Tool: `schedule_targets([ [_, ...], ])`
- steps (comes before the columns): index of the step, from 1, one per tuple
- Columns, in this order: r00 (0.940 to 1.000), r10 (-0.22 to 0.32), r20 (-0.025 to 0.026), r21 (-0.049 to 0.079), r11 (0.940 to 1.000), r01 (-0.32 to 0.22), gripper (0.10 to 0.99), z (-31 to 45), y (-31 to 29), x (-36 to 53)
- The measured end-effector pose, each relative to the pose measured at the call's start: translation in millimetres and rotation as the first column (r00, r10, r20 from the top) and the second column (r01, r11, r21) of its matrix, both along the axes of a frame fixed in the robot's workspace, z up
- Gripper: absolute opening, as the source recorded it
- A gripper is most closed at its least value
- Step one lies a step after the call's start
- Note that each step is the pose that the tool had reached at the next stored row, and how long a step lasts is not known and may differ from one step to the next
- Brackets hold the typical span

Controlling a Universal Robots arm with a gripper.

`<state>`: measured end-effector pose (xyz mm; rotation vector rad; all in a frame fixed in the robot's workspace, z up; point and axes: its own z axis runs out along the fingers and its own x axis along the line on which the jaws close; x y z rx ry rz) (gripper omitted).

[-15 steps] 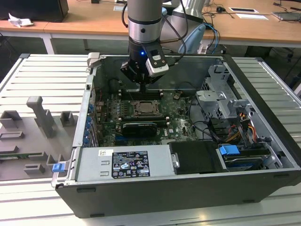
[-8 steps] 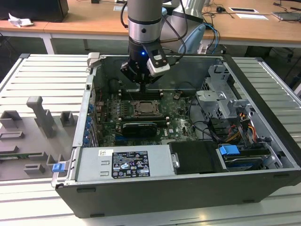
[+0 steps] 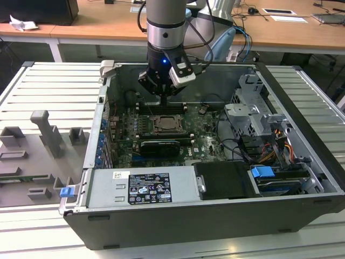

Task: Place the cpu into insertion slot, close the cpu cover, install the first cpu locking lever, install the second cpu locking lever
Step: 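Install the first cpu locking lever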

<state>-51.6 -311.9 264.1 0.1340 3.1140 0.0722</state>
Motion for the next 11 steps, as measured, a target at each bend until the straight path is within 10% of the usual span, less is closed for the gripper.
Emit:
schedule_targets([
  [11,0.9991,0.043,0.0,0.0,0.9991,-0.043,0.106,0.0,0.0,0.0],
])
